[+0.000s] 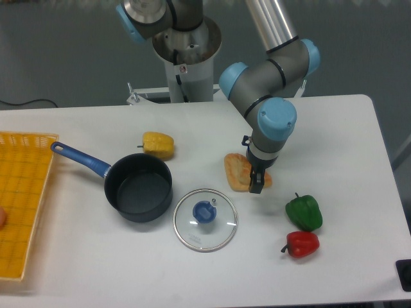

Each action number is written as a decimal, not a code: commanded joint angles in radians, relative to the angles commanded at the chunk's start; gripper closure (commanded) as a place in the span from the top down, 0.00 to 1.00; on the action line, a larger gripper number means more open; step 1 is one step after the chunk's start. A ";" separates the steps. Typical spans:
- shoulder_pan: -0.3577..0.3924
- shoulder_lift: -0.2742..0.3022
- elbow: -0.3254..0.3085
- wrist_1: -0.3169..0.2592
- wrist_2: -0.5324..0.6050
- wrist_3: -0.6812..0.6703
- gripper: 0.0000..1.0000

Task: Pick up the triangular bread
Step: 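Lower the gripper onto the bread and close on its edge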

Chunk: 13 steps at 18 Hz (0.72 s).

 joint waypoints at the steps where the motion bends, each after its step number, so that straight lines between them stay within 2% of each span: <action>1: -0.002 0.002 0.000 0.000 0.002 0.000 1.00; 3: -0.006 0.009 -0.005 0.000 0.002 -0.003 0.99; 7: -0.015 0.015 -0.005 -0.002 0.005 -0.023 0.85; 13: -0.017 0.015 0.001 0.002 0.015 -0.026 0.85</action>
